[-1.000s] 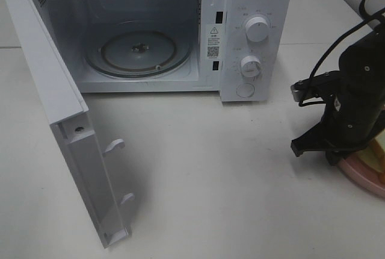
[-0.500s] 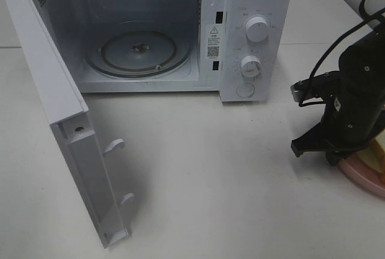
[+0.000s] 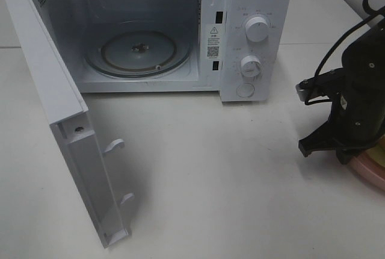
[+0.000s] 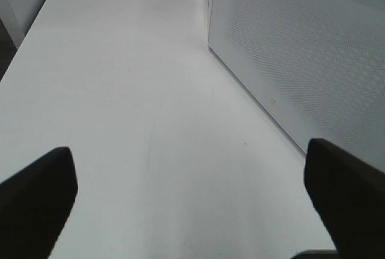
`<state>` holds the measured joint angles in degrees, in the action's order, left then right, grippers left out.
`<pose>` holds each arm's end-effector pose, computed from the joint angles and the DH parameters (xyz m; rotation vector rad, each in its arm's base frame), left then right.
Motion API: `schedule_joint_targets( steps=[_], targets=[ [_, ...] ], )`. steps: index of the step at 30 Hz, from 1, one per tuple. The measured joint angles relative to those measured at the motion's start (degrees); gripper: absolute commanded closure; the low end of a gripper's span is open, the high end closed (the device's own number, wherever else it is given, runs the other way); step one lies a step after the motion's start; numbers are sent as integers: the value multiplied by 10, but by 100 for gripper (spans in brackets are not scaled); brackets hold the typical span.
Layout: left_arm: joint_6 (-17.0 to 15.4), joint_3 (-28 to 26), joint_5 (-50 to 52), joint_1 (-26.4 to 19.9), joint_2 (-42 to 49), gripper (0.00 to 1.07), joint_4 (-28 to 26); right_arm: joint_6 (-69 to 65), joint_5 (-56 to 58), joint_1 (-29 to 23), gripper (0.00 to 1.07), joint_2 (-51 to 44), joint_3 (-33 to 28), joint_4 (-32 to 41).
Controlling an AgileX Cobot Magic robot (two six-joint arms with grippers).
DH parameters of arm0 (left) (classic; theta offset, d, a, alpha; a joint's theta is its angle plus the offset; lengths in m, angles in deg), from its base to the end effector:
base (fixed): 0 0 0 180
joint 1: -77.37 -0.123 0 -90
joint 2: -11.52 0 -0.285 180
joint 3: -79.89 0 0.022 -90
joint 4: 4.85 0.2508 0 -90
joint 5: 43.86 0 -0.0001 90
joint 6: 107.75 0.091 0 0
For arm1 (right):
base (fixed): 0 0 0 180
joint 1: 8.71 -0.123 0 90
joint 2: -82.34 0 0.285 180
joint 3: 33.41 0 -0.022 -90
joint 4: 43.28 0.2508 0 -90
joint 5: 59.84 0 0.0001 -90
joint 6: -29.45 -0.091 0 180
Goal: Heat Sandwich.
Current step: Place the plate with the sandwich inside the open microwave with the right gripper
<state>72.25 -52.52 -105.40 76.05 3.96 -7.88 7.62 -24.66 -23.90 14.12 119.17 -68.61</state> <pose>-0.0080 -0.0044 0.2810 -0.0199 2.0357 -0.0487 0.2944 0.0566 0.1249 -0.3455 2.9256 -0.3357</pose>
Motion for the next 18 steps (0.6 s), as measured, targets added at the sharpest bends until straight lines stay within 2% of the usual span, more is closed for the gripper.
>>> schedule_joint_targets(
  steps=[18],
  targets=[
    [0, 0, 0, 0, 0, 9, 0, -30, 89, -61, 107, -48, 0, -31]
  ],
)
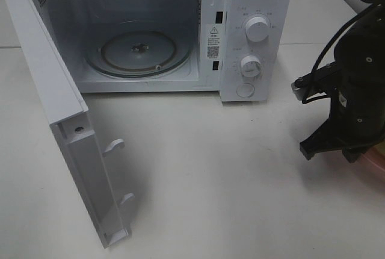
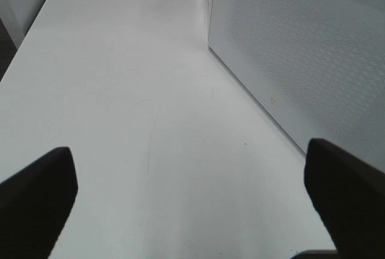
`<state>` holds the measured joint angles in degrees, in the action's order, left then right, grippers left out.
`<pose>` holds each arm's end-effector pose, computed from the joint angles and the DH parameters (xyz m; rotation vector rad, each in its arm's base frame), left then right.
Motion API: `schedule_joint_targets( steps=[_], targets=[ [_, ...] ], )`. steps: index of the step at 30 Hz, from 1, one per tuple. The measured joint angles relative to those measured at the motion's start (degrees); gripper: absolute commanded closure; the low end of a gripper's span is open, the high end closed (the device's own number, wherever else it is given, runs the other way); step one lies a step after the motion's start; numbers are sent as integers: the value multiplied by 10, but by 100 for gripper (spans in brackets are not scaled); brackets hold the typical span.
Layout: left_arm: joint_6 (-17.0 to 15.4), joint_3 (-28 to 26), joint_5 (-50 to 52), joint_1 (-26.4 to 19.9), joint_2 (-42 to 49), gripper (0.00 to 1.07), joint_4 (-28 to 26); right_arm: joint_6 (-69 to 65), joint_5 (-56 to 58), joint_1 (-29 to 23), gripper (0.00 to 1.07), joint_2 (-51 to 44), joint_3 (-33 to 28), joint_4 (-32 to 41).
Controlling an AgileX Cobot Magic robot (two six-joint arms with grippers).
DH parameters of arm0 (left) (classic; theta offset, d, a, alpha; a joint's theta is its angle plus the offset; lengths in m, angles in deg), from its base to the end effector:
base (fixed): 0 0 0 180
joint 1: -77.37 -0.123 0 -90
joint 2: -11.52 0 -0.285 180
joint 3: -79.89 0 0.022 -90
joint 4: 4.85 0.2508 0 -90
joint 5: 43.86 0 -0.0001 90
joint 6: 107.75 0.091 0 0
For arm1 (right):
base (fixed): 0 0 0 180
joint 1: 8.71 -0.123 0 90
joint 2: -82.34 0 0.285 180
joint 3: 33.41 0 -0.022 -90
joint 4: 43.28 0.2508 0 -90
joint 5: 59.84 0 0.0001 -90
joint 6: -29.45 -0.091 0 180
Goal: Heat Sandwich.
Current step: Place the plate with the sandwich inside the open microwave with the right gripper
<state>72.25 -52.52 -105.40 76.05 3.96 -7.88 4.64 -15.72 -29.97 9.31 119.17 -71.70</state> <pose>-0.0080 -0.0044 0.2810 -0.0199 2.0357 -0.0487 0.2769 0.0754 0.1504 -0.4305 2.9151 -0.4621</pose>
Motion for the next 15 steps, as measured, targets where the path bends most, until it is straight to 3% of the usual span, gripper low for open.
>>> schedule_joint_targets(
  steps=[15],
  targets=[
    [0, 0, 0, 0, 0, 9, 0, 0, 41, -91, 107, -89, -56, 0]
  ],
)
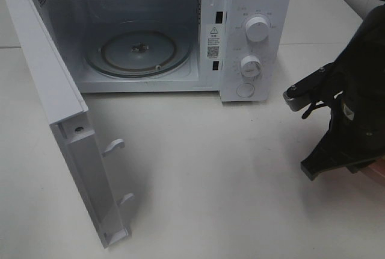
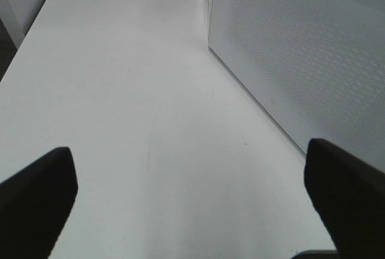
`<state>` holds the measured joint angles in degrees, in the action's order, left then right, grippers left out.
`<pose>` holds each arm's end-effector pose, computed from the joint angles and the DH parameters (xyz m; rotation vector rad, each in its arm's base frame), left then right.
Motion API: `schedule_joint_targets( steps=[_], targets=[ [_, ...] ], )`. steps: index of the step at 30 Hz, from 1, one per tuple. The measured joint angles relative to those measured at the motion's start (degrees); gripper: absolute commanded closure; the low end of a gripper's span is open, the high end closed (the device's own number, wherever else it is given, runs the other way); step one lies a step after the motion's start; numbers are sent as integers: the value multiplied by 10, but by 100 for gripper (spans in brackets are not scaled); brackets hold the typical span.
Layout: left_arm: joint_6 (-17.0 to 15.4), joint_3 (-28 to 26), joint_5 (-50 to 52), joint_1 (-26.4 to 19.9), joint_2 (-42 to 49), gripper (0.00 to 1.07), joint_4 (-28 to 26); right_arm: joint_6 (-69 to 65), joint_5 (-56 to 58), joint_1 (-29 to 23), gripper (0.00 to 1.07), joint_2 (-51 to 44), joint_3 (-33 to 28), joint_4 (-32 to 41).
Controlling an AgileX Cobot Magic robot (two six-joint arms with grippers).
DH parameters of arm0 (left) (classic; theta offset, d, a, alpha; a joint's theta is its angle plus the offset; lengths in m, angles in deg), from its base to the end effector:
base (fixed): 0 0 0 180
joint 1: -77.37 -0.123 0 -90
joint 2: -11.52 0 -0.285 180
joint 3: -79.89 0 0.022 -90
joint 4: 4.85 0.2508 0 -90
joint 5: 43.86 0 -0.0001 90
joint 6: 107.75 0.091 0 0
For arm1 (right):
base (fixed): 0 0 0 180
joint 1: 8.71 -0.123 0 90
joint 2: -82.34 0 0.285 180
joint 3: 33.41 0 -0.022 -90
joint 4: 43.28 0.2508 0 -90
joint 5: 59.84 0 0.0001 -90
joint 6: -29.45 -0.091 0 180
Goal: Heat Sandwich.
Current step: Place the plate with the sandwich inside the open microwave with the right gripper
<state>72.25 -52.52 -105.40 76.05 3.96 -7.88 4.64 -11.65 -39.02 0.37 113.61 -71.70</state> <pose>-0.0080 -0.0044 0.2810 -0.0199 2.0357 -0.0487 0.2322 0.0983 0.1724 -0.6201 2.8539 -0.4757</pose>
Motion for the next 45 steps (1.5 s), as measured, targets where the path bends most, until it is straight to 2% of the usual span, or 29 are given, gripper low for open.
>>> schedule_joint_targets(
  steps=[14, 31, 38, 45],
  targets=[
    [0, 0, 0, 0, 0, 9, 0, 6, 46, -105, 107, -55, -14, 2],
    [0, 0, 0, 0, 0, 9, 0, 55, 66, -228, 107, -70, -15, 3],
    [0, 0, 0, 0, 0, 9, 0, 105, 61, -250, 106, -72, -15, 3],
    [0, 0, 0, 0, 0, 9, 0, 186, 47, -251, 106, -72, -15, 3]
  ],
)
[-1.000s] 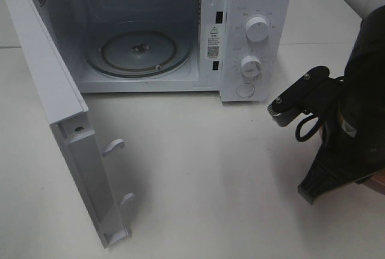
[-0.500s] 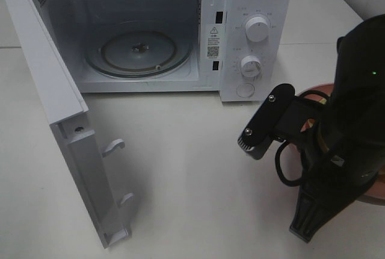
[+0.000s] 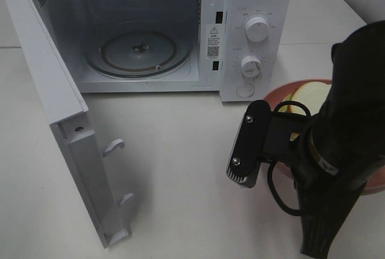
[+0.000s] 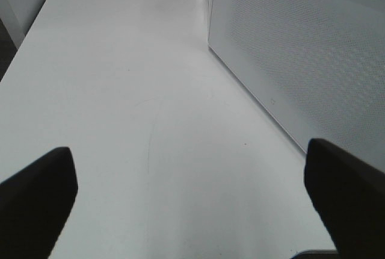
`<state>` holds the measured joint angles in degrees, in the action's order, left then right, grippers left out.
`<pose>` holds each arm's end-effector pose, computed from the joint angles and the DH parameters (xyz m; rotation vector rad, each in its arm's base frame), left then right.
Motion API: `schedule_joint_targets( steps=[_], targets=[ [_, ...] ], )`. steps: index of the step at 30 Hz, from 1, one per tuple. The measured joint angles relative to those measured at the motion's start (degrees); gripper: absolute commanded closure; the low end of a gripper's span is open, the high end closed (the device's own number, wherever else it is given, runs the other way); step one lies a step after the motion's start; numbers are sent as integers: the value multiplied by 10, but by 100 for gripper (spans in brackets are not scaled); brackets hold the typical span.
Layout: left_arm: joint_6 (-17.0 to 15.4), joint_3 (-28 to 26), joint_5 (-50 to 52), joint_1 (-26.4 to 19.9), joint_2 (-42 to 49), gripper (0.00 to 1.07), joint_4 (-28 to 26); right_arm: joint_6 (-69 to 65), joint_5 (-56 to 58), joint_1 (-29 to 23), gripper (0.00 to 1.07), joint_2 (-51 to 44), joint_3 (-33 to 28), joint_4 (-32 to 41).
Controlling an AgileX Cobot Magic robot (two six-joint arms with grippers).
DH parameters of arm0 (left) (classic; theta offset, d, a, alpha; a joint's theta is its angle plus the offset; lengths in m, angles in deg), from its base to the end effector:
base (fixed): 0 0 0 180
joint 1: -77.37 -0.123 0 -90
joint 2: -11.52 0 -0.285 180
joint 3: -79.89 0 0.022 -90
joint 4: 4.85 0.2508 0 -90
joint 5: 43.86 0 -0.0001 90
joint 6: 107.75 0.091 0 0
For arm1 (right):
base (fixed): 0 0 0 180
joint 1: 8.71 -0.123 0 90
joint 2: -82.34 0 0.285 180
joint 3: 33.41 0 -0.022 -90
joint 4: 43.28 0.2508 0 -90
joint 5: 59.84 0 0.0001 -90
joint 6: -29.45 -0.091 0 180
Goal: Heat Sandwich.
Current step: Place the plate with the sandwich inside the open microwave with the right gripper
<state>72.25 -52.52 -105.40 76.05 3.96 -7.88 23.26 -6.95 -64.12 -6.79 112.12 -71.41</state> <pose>-0.0080 -0.0044 0.2810 -0.0199 2.0357 -0.0487 0.1584 0.1693 0.1969 -1.5679 2.4113 -0.4715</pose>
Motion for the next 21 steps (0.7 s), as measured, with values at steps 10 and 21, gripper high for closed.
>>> schedule_joint_targets(
  steps=[10, 21],
  targets=[
    [0, 0, 0, 0, 0, 9, 0, 130, -63, 0, 106, 0, 0, 0],
    [0, 0, 0, 0, 0, 9, 0, 241, -111, 0, 105, 0, 0, -3]
  ],
)
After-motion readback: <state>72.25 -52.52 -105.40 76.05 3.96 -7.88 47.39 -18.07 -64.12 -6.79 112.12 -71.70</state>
